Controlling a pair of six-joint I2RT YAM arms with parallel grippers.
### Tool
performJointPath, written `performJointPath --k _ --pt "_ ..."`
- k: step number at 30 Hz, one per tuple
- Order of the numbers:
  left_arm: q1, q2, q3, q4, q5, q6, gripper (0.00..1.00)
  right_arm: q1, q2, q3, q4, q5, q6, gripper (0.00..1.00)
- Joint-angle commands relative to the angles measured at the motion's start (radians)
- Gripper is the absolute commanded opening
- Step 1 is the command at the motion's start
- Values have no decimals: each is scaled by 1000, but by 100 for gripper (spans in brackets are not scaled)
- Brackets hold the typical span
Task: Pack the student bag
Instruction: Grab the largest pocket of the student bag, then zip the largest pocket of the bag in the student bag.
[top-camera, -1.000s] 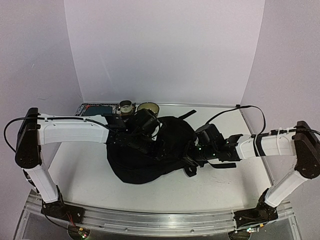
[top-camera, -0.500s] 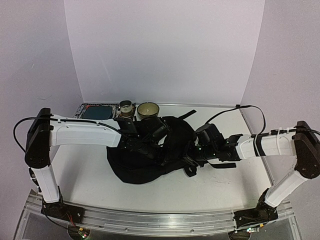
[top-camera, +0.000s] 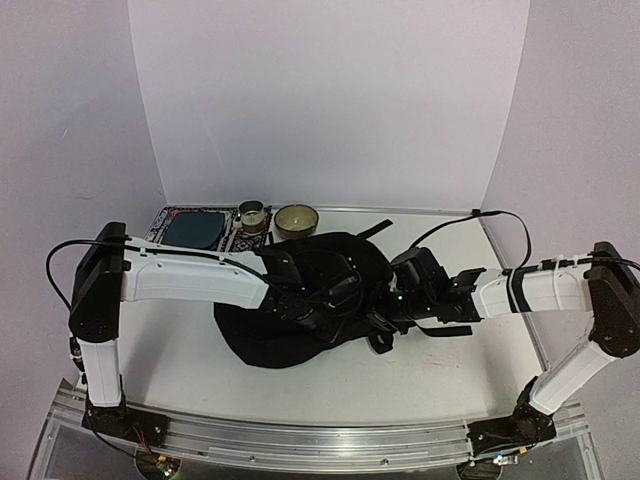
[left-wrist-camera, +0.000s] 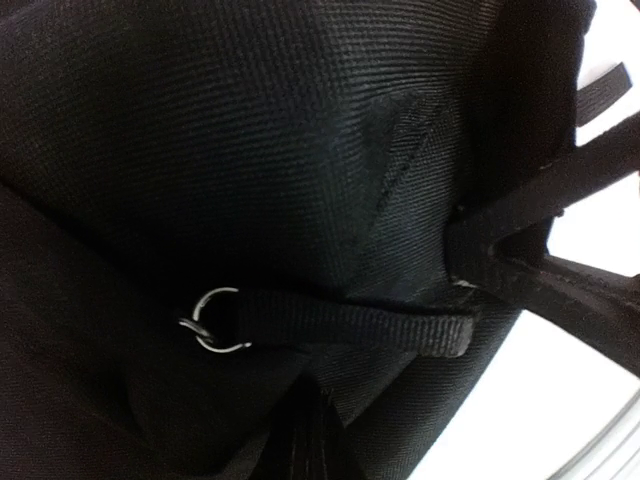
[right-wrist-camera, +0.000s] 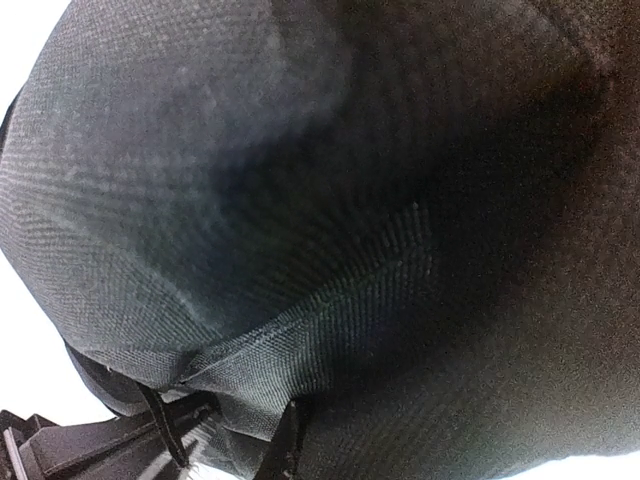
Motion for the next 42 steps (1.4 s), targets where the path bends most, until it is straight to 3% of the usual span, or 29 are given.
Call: performJointPath --k 1,14,22,27,33,37,42 --pt "-8 -84 26 -69 -42 -30 0 3 -46 44 -14 4 -64 1" --pt "-8 -415 -228 -121 36 -180 0 -267 -162 23 -259 82 -217 0" --pt "-5 -555 -377 -215 -57 -310 0 -430 -146 65 -352 82 -323 0" --pt "-6 -515 -306 -204 -52 -315 0 -431 -129 102 -403 19 -380 0" --pt "-9 -420 -190 -44 114 -219 0 -419 -137 87 -404 -96 -403 1" --pt "-10 -397 -203 107 227 -184 13 -399 -147 75 -398 -103 -394 0" --pt "-11 -357 -211 133 310 -154 31 -372 -155 65 -366 -108 -362 0"
